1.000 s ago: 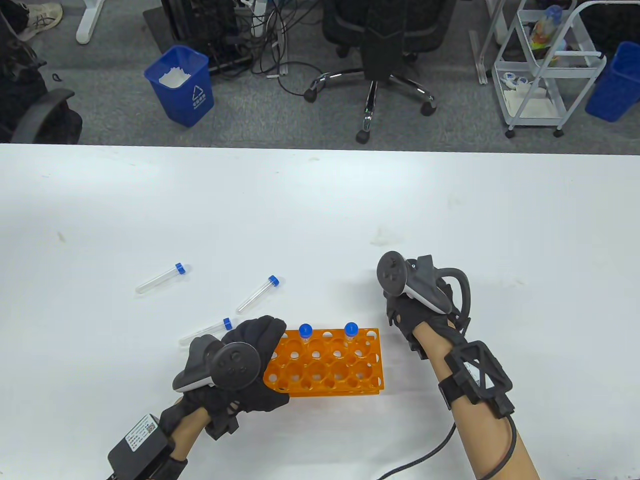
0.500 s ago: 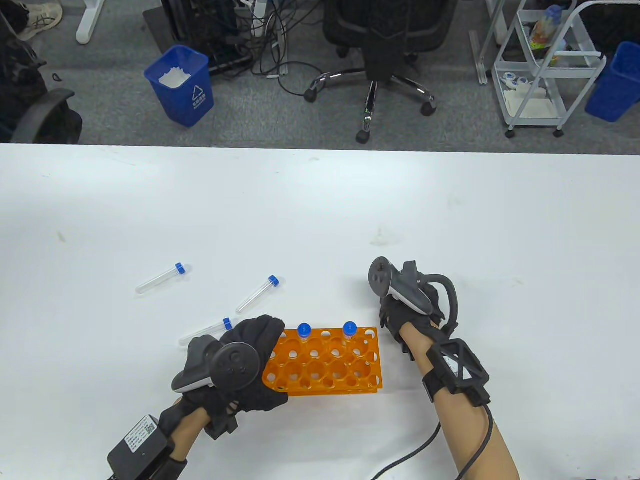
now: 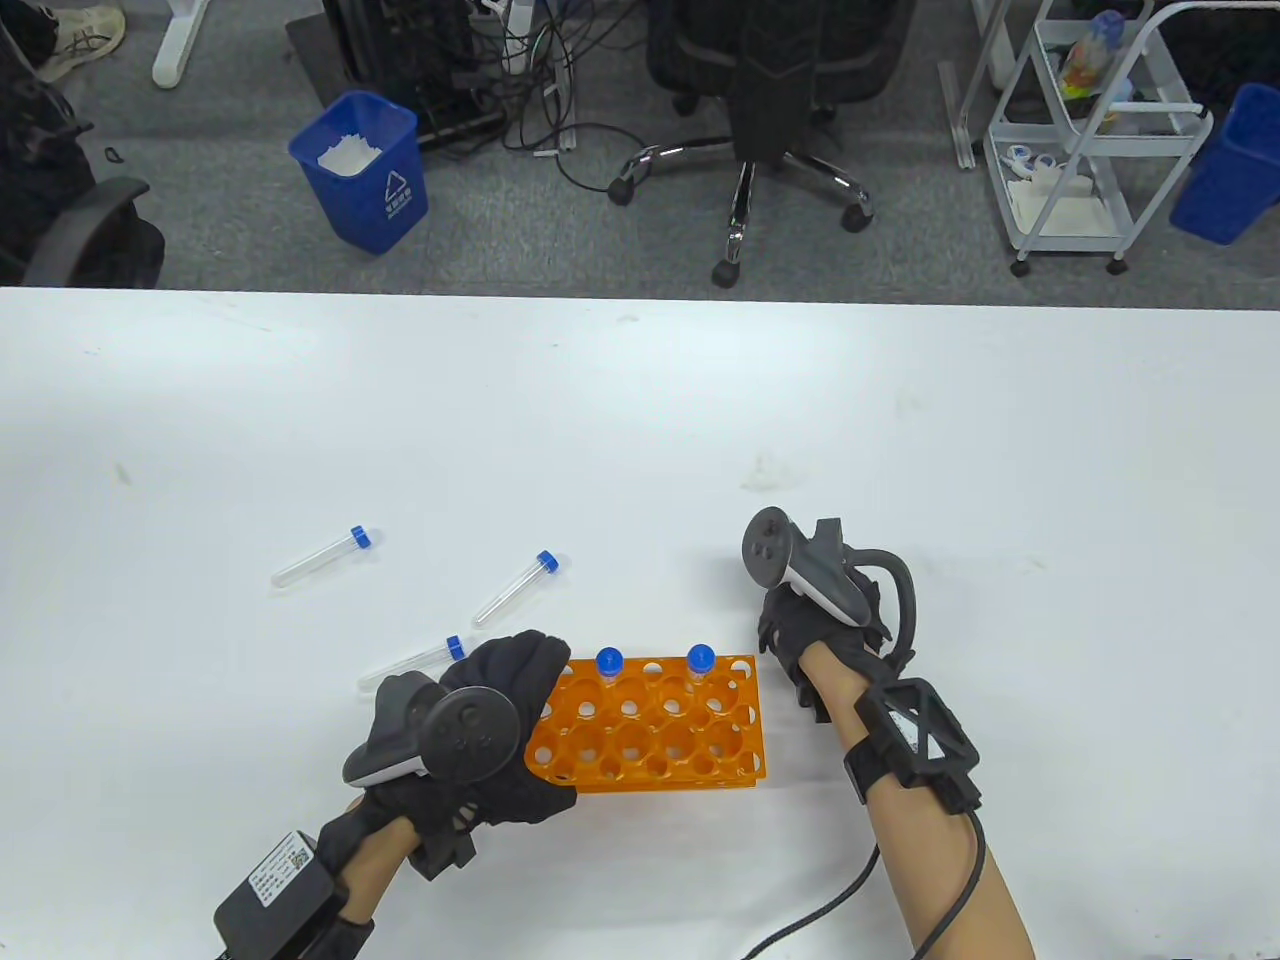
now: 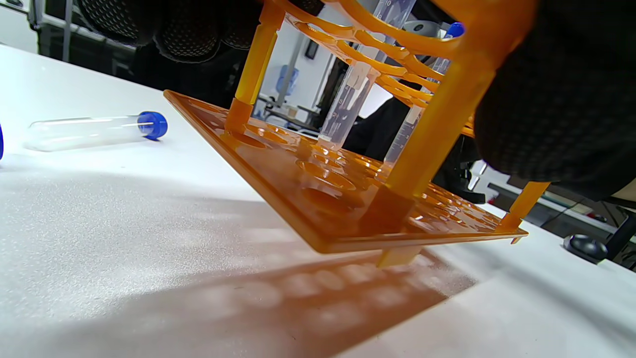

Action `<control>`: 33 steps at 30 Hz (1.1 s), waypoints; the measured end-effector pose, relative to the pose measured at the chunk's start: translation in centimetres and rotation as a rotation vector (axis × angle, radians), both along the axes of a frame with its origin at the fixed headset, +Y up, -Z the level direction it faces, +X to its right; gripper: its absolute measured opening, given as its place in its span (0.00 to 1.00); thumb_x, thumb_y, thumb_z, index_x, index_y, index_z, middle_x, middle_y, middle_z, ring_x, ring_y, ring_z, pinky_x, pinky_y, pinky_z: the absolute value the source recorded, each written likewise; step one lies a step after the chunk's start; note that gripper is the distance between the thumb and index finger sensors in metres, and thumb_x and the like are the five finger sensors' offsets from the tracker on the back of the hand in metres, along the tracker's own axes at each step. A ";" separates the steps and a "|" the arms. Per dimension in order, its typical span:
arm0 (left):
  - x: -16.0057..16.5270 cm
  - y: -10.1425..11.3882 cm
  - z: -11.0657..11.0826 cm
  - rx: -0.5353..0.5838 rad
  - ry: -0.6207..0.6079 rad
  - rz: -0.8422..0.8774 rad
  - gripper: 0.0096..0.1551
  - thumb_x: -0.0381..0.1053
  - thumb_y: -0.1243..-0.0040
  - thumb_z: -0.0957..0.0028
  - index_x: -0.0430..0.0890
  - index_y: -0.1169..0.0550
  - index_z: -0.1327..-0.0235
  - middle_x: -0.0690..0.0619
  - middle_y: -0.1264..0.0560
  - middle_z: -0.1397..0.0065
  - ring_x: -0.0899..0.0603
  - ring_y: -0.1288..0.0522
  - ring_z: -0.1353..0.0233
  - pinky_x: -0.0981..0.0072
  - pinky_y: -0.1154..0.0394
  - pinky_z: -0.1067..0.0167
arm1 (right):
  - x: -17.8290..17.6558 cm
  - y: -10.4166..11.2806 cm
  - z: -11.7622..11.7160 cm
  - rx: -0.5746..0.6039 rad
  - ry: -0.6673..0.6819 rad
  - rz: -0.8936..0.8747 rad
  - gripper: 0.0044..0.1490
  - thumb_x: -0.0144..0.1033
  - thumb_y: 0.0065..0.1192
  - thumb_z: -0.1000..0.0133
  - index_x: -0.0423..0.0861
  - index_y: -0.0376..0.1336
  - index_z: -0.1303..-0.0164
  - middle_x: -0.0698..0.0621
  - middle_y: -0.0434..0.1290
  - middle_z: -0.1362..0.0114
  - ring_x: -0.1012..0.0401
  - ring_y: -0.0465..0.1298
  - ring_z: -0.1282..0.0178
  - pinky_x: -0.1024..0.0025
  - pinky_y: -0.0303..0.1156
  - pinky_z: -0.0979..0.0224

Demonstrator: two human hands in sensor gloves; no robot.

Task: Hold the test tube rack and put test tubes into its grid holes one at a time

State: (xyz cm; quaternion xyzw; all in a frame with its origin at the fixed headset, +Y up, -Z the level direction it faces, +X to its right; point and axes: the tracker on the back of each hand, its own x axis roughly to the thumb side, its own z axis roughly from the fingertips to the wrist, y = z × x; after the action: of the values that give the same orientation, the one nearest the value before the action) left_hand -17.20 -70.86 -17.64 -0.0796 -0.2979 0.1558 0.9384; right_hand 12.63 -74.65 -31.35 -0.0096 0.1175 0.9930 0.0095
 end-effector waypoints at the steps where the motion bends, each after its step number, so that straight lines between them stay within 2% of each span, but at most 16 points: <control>1: 0.0 0.0 0.0 0.001 0.000 0.001 0.76 0.74 0.21 0.77 0.41 0.47 0.25 0.38 0.44 0.23 0.24 0.38 0.25 0.33 0.36 0.29 | 0.1 0.2 0.1 0.003 0.001 -0.004 0.38 0.38 0.73 0.55 0.42 0.66 0.34 0.37 0.78 0.38 0.44 0.84 0.53 0.48 0.82 0.50; 5: 0.0 0.0 0.0 0.002 -0.001 0.004 0.76 0.74 0.21 0.77 0.41 0.47 0.25 0.38 0.44 0.23 0.24 0.38 0.25 0.33 0.36 0.29 | 0.2 1.7 0.8 0.033 0.015 -0.044 0.38 0.37 0.73 0.55 0.43 0.66 0.33 0.37 0.77 0.37 0.44 0.83 0.51 0.47 0.81 0.49; 10: 0.0 0.0 0.0 -0.001 -0.004 0.007 0.77 0.74 0.21 0.77 0.41 0.47 0.25 0.38 0.44 0.23 0.24 0.38 0.25 0.33 0.36 0.29 | 0.0 5.4 2.4 0.140 0.057 -0.113 0.37 0.36 0.72 0.55 0.44 0.66 0.33 0.37 0.76 0.35 0.43 0.83 0.49 0.46 0.81 0.48; 19: 0.1 -0.1 0.1 -0.003 -0.007 0.016 0.76 0.74 0.21 0.77 0.41 0.47 0.25 0.38 0.44 0.23 0.24 0.38 0.25 0.33 0.36 0.29 | -0.1 13.4 7.5 0.450 0.164 -0.270 0.33 0.29 0.70 0.55 0.47 0.68 0.35 0.37 0.74 0.30 0.41 0.82 0.39 0.42 0.81 0.41; 23: 0.0 -0.1 0.0 -0.008 -0.010 0.023 0.77 0.74 0.21 0.77 0.41 0.47 0.25 0.38 0.44 0.23 0.24 0.38 0.25 0.33 0.36 0.29 | 0.1 16.0 10.4 0.589 0.221 -0.339 0.33 0.31 0.72 0.55 0.47 0.69 0.37 0.39 0.75 0.31 0.43 0.84 0.41 0.46 0.83 0.41; 28: 0.0 -0.1 0.0 -0.007 -0.007 0.035 0.77 0.74 0.21 0.77 0.40 0.47 0.25 0.38 0.44 0.23 0.24 0.38 0.25 0.33 0.36 0.29 | 0.4 17.3 13.7 0.707 0.274 -0.419 0.32 0.36 0.75 0.57 0.47 0.72 0.40 0.40 0.78 0.35 0.44 0.86 0.45 0.47 0.84 0.44; 33: 0.0 -0.1 0.0 -0.009 -0.006 0.041 0.77 0.74 0.21 0.77 0.41 0.47 0.25 0.38 0.44 0.23 0.24 0.38 0.25 0.33 0.36 0.29 | 1.0 16.4 15.6 0.731 0.305 -0.521 0.32 0.38 0.76 0.58 0.46 0.72 0.41 0.40 0.79 0.36 0.45 0.85 0.47 0.47 0.83 0.46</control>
State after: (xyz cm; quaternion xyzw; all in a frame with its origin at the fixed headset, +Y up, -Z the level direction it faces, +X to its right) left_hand -17.24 -70.96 -17.64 -0.0781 -0.3017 0.1760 0.9337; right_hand 13.61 -58.25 -15.70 0.1704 -0.2410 0.9238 0.2437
